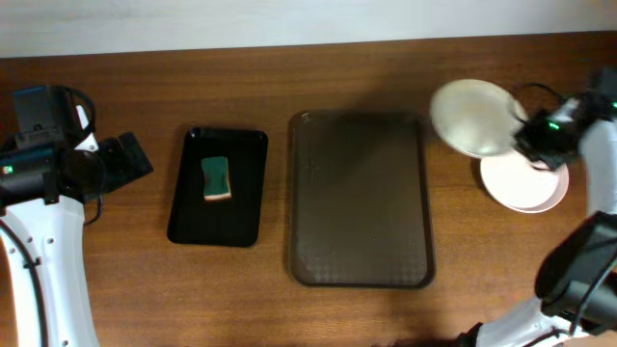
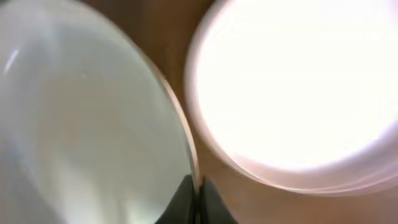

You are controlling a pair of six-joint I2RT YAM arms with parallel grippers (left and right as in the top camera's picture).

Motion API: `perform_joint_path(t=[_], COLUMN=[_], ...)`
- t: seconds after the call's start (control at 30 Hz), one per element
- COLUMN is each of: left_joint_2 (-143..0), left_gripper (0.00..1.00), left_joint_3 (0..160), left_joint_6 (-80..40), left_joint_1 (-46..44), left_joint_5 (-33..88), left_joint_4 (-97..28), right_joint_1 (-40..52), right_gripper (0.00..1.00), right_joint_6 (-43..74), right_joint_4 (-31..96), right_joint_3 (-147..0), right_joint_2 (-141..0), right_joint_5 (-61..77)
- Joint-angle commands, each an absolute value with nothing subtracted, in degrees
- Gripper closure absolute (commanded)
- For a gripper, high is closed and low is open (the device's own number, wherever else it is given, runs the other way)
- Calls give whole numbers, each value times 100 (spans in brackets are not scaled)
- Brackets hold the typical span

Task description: Clean dirty plates on tray and stack at the side

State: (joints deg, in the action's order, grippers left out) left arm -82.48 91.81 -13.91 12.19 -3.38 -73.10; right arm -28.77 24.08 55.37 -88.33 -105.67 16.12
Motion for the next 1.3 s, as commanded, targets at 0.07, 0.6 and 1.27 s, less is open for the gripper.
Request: perform_joint_path(t=[0.07,0.6,1.27], left_joint_2=[-8195,-8195,-8195], left_gripper=[0,0,0], left_joint_3=[9209,9209,9209], left_joint_6=[-1358,-1358,-1358], left_joint_1=[1243,1243,1243], left_joint_5=[-342,-342,-342], left_joint_4=[-7299,-7299,-7299], right_joint_1=[-4014,-2561,602], right_gripper=[96,46,2], right_joint_6=[2453,1367,729], right_joint_4=[5756,4936,5033], right_joint_3=[-8621,-7872,-7870], right_joint_2=[-10350,-8237,-8191], right_joint_5=[379,2211,1516])
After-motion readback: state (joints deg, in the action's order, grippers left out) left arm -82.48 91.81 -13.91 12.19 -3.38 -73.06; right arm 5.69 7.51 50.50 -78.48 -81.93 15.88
